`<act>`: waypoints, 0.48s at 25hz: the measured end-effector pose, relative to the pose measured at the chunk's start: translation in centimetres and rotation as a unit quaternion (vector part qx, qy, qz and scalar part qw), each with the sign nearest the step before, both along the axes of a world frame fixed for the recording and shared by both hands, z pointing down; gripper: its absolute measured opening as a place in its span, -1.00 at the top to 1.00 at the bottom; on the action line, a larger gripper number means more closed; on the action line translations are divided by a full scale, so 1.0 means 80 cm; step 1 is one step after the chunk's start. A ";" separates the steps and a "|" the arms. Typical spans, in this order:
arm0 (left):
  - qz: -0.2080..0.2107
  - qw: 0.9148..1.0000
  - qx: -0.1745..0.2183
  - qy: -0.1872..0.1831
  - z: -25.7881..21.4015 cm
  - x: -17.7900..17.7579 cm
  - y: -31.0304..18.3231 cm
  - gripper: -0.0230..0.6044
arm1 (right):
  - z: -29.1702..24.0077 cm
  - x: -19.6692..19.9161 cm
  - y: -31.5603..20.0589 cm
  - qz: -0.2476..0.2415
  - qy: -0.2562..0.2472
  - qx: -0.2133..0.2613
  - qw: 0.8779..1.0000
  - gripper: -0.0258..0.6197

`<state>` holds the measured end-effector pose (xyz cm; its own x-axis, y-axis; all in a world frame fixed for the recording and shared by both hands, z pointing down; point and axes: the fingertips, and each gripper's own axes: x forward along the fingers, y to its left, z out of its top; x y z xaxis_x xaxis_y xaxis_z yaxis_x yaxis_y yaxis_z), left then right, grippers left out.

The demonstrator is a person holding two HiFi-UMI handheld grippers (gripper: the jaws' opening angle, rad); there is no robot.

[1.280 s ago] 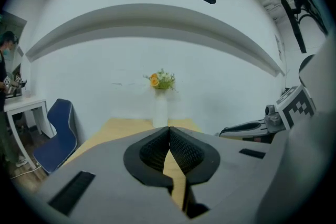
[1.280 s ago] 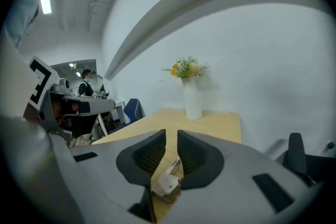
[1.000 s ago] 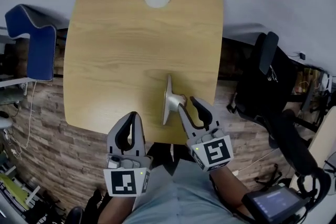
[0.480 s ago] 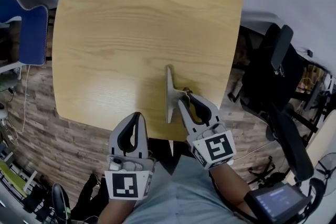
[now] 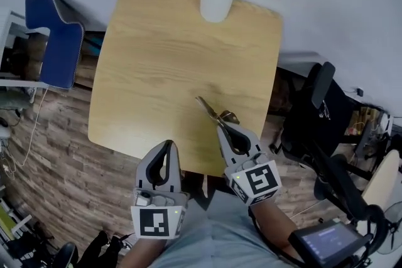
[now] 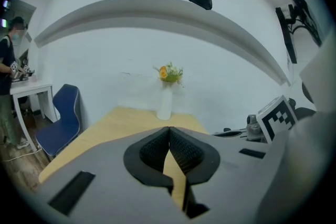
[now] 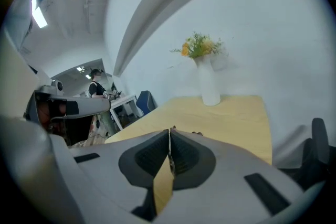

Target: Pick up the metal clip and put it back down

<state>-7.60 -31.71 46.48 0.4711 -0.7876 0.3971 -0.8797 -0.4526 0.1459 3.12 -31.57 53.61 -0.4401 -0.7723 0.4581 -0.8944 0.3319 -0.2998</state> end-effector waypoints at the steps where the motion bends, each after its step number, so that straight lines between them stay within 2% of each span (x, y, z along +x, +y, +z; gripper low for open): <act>1: -0.005 1.000 0.010 0.001 -0.015 -0.008 0.004 0.87 | -0.019 -0.006 0.000 -0.003 0.000 0.012 1.000 0.77; 4: -0.021 0.999 0.049 0.001 -0.059 -0.033 0.012 0.87 | -0.075 -0.030 -0.004 -0.023 0.003 0.061 0.998 0.77; 8: -0.054 0.992 0.114 -0.005 -0.119 -0.081 0.029 0.87 | -0.150 -0.075 -0.005 -0.051 -0.004 0.132 0.990 0.77; 12: -0.105 0.983 0.148 -0.003 -0.173 -0.138 0.058 0.87 | -0.206 -0.127 0.009 -0.084 -0.013 0.173 0.981 0.77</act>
<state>-18.62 -27.04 32.65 0.2848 -0.9486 0.1382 -0.9585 -0.2834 0.0301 -7.07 -30.87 37.14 -0.5820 -0.7955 0.1684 -0.8123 0.5592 -0.1660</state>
